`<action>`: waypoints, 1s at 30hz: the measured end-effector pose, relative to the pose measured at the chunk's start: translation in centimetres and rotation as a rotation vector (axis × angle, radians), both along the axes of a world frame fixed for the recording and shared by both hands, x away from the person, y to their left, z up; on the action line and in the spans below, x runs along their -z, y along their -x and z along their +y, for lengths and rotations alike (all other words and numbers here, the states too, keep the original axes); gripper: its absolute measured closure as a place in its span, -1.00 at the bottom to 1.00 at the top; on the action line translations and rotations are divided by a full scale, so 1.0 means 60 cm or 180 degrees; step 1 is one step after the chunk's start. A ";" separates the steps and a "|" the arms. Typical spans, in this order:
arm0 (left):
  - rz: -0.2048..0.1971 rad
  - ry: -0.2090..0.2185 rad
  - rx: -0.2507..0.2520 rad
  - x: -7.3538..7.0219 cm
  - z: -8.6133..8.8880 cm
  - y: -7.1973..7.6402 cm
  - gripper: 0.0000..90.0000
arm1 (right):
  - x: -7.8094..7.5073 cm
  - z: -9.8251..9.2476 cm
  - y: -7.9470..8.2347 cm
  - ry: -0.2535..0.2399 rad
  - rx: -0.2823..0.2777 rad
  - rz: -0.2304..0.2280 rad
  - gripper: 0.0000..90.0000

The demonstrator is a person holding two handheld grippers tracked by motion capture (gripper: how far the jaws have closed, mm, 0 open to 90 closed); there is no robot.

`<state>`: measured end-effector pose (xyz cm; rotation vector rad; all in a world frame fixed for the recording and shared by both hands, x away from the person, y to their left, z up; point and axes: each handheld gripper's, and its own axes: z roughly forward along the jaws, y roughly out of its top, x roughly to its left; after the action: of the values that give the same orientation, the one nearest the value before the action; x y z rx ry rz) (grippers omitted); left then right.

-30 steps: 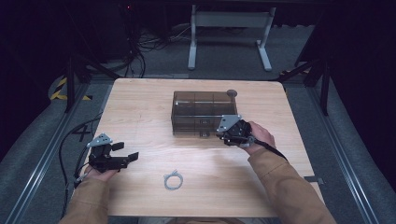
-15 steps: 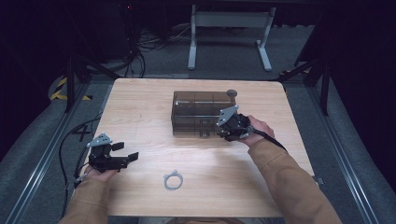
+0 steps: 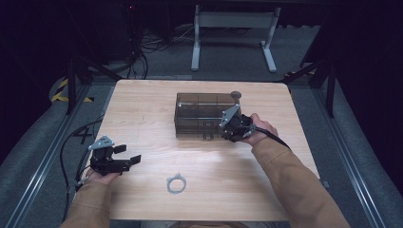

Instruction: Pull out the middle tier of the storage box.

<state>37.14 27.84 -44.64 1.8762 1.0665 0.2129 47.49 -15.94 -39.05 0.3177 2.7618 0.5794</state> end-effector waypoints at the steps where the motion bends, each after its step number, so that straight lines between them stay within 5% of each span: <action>1: 0.0000 0.0001 0.0001 0.000 0.000 0.000 -0.67 | 0.001 0.000 0.000 0.0018 0.0011 0.0035 0.57; 30: 0.0005 -0.0013 0.0004 0.001 -0.001 -0.001 -0.67 | 0.008 0.009 -0.004 0.0293 -0.0118 0.0197 0.74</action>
<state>37.17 27.80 -44.69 1.8810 1.0666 0.2132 47.72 -15.38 -39.50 0.2686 2.8487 0.4569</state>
